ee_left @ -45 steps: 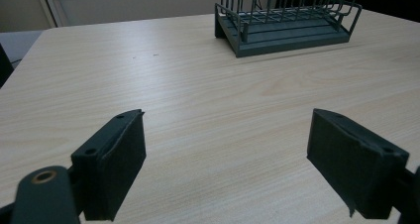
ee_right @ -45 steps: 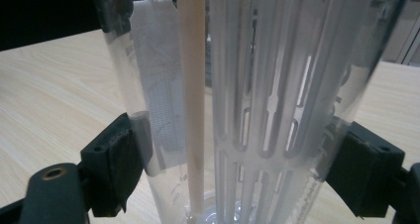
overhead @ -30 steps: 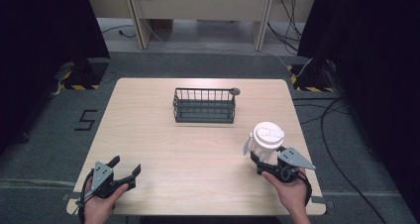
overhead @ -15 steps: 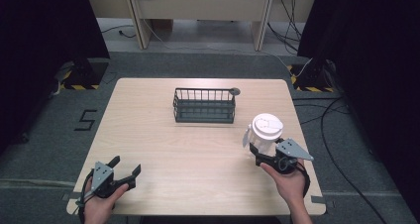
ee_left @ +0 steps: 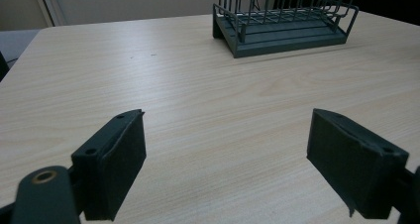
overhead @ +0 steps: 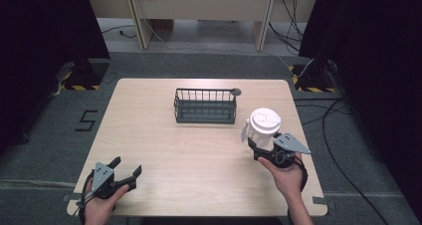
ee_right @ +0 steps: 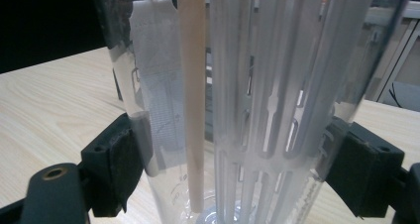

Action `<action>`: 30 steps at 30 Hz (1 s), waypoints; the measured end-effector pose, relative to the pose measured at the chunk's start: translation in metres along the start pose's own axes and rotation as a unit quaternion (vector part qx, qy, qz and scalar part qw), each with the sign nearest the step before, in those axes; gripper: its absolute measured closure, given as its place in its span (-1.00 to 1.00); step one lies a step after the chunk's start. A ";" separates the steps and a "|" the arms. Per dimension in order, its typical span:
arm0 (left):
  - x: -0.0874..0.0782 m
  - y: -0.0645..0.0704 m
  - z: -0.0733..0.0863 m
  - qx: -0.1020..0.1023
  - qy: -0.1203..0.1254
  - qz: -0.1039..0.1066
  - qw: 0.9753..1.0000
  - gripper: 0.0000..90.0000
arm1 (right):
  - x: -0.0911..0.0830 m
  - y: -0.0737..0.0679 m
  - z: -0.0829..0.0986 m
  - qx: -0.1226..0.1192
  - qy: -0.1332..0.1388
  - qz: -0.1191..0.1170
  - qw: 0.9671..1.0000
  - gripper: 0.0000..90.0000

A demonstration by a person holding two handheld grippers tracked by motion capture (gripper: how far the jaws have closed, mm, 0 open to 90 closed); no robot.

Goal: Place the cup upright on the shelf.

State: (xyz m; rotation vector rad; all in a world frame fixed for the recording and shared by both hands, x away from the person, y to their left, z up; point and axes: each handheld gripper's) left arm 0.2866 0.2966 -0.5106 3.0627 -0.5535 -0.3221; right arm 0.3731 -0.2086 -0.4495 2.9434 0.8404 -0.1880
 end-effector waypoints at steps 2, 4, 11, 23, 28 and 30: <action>0.000 0.000 0.000 0.000 0.000 0.000 1.000 -0.67 | 0.002 0.000 -0.002 0.001 -0.001 0.001 1.000 -0.59; 0.000 0.000 0.000 0.000 0.000 0.000 1.000 -0.67 | 0.004 0.000 -0.003 0.001 0.000 0.002 1.000 -0.59; 0.000 0.000 0.000 0.000 -0.001 0.000 1.000 -0.67 | 0.012 0.001 -0.007 -0.003 -0.003 0.003 1.000 -0.59; 0.000 0.000 0.000 -0.002 -0.001 0.002 1.000 -0.67 | 0.024 0.000 -0.014 -0.007 -0.002 0.004 1.000 -0.59; 0.000 0.000 0.000 -0.002 0.000 0.002 1.000 -0.67 | 0.028 0.001 -0.016 -0.008 -0.004 0.006 1.000 -0.59; 0.000 0.000 0.000 -0.002 0.000 0.002 1.000 -0.67 | 0.030 0.001 -0.017 -0.008 -0.004 0.006 1.000 -0.59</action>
Point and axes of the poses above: each handheld gripper's, and its own axes: x roughly forward along the jaws, z roughly out of its underside, y roughly to its right, and after that the axes turned 6 degrees about y, right-handed
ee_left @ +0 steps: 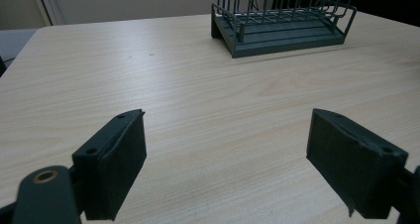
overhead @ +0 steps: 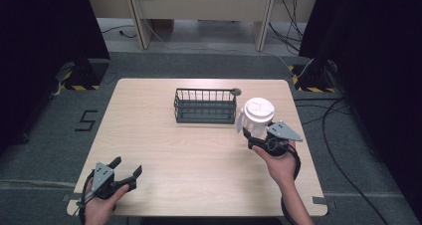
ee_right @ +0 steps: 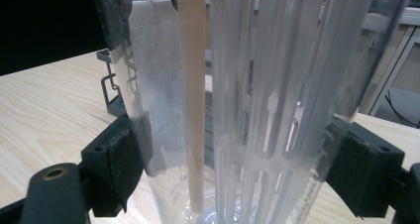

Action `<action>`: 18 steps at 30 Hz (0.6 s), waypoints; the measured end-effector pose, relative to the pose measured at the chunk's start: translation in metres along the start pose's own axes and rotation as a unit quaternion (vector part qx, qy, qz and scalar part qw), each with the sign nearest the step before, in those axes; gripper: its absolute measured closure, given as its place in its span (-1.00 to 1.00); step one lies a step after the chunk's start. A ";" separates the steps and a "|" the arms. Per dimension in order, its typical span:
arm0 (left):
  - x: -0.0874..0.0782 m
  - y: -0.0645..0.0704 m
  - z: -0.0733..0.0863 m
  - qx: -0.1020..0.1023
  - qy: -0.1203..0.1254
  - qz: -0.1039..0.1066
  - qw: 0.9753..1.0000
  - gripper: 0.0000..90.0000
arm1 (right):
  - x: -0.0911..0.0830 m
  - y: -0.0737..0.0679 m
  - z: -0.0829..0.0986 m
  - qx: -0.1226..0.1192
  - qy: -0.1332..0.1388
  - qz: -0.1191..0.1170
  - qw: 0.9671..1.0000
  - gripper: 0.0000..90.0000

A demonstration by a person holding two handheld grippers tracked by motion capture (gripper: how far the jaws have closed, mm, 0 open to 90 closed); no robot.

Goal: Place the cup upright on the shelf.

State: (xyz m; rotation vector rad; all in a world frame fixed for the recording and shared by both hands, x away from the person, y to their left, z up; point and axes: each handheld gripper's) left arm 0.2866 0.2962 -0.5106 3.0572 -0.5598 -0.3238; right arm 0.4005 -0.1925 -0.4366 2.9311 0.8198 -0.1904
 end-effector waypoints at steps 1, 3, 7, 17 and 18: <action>0.000 0.000 0.000 0.000 0.000 0.000 1.000 -0.67 | 0.001 0.000 0.000 0.000 0.001 0.001 1.000 -0.59; 0.000 0.000 0.000 0.000 0.000 0.000 1.000 -0.67 | 0.003 0.000 -0.002 -0.001 0.000 0.000 1.000 -0.59; 0.000 0.000 0.000 0.000 0.000 0.000 1.000 -0.67 | 0.007 0.000 -0.006 -0.003 0.001 0.000 1.000 -0.59; 0.000 0.000 0.000 0.001 0.001 0.002 1.000 -0.67 | 0.018 -0.003 -0.014 -0.005 0.003 -0.002 1.000 -0.59; 0.000 0.000 0.000 0.000 0.000 0.002 1.000 -0.67 | 0.019 -0.003 -0.014 -0.005 0.004 -0.003 1.000 -0.59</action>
Point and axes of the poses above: each handheld gripper's, and its own axes: x roughly forward along the jaws, z roughly out of its underside, y roughly to its right, and after that the axes turned 6 degrees about y, right-handed
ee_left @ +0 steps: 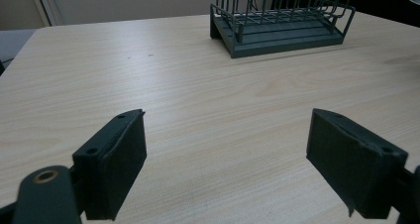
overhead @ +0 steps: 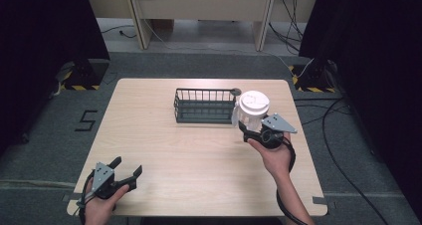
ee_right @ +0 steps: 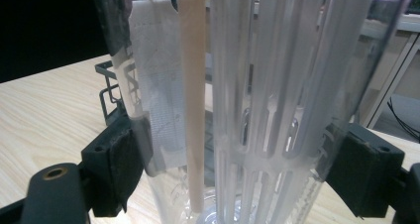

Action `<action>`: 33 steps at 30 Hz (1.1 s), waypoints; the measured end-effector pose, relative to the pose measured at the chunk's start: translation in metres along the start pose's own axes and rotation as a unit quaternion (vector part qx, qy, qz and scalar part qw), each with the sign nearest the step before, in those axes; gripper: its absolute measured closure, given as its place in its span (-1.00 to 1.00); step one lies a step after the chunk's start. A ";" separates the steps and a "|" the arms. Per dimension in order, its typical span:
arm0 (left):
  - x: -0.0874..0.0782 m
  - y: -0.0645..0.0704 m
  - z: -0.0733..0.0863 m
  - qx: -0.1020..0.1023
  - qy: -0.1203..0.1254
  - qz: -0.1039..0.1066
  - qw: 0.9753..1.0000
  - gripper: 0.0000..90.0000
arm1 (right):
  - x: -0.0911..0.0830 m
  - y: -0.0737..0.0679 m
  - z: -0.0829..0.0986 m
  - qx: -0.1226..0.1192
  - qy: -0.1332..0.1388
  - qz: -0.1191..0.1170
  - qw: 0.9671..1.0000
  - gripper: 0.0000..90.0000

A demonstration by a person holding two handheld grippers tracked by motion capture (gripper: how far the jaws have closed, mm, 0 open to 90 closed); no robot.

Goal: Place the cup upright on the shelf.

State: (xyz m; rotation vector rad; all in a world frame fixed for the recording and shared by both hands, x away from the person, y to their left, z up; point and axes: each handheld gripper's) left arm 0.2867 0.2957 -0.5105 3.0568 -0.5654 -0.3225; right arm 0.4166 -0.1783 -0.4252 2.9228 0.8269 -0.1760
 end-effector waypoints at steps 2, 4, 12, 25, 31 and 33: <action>0.000 0.000 0.000 0.000 0.001 0.000 1.000 -0.67 | 0.002 -0.001 -0.001 0.000 0.000 0.000 1.000 -0.59; 0.000 0.000 0.000 0.000 0.001 0.000 1.000 -0.67 | 0.004 -0.001 -0.002 0.000 0.001 0.000 1.000 -0.59; 0.000 0.001 0.000 0.002 0.000 0.001 1.000 -0.67 | 0.010 -0.002 -0.007 0.000 0.003 0.000 1.000 -0.59; 0.000 0.001 0.000 0.002 0.000 0.003 1.000 -0.67 | 0.021 -0.006 -0.014 0.000 0.006 -0.001 1.000 -0.59; 0.001 0.002 0.000 0.001 0.000 0.004 1.000 -0.66 | 0.027 -0.006 -0.016 0.002 0.007 0.000 1.000 -0.59; 0.001 0.002 0.000 0.001 0.001 0.004 1.000 -0.66 | 0.028 -0.007 -0.017 0.001 0.008 0.000 1.000 -0.59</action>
Point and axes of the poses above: each handheld gripper's, and its own axes: x roughly forward along the jaws, z roughly out of its underside, y roughly to its right, and after that the axes turned 6 degrees about y, right-handed
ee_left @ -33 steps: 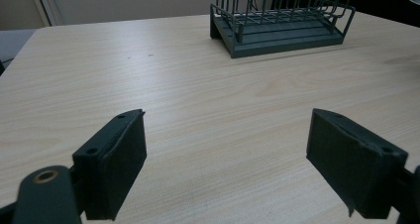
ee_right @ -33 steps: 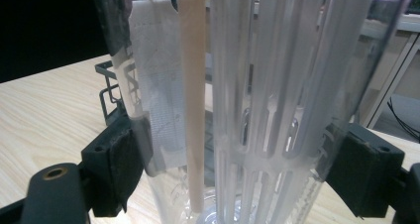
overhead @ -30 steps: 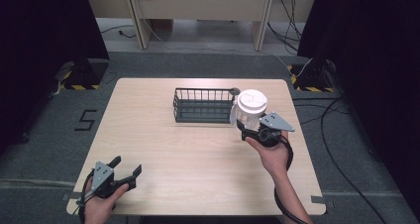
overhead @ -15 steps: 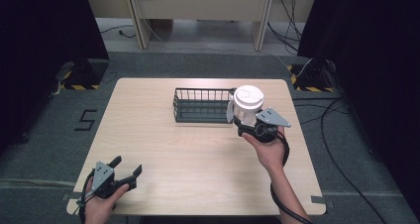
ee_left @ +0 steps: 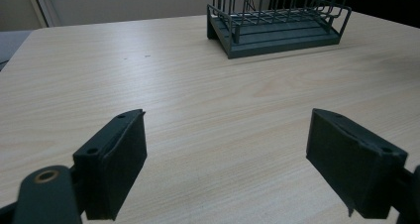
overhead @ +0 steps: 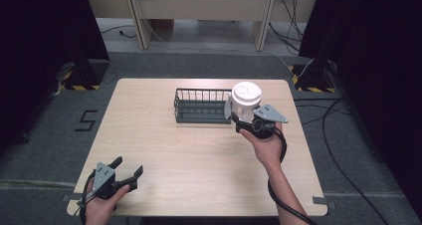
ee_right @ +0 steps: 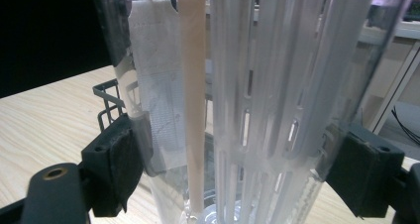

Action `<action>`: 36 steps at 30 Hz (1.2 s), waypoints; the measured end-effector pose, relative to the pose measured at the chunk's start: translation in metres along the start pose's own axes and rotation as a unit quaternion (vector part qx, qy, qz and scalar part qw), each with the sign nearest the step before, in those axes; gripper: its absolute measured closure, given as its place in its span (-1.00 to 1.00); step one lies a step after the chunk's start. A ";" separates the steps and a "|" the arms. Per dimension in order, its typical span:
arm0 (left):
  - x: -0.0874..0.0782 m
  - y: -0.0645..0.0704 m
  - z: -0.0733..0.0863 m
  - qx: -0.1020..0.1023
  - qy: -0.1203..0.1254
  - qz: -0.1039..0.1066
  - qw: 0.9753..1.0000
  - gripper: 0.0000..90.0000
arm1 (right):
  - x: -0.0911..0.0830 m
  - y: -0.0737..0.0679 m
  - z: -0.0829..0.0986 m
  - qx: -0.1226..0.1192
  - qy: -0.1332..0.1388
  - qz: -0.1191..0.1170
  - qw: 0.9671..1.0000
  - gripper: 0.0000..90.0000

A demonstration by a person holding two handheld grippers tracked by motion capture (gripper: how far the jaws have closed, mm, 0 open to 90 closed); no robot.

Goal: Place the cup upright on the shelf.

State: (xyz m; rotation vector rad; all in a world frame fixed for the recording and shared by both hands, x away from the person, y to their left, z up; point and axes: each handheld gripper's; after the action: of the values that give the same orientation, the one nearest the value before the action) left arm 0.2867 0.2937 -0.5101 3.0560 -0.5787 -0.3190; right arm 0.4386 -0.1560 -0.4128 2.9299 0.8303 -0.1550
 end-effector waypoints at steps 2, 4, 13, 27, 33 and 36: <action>0.000 0.000 0.000 0.000 0.000 0.000 1.000 -0.66 | 0.002 0.000 -0.001 0.000 0.000 0.000 1.000 -0.59; 0.000 0.000 0.000 -0.001 0.000 0.000 1.000 -0.66 | 0.002 0.000 -0.001 0.001 0.000 0.000 1.000 -0.59; 0.000 0.000 0.000 -0.002 0.002 0.001 1.000 -0.66 | 0.010 -0.002 -0.006 0.001 0.002 -0.001 1.000 -0.59; 0.000 0.001 0.000 0.000 0.001 0.002 1.000 -0.66 | 0.021 -0.006 -0.013 0.001 0.006 -0.002 1.000 -0.59; 0.001 0.001 0.000 -0.001 0.001 0.003 1.000 -0.66 | 0.028 -0.009 -0.018 0.000 0.009 -0.005 1.000 -0.59; 0.001 0.001 0.000 -0.001 0.001 0.003 1.000 -0.66 | 0.031 -0.010 -0.020 -0.001 0.011 -0.006 1.000 -0.59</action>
State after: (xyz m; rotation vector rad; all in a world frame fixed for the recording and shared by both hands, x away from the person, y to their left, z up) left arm 0.2869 0.2928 -0.5101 3.0516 -0.5869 -0.3159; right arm 0.4612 -0.1290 -0.3972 2.9302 0.8508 -0.1238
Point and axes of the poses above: each handheld gripper's, and its own axes: x roughly forward along the jaws, z roughly out of its underside, y roughly to its right, and after that the axes turned 6 degrees about y, right-handed
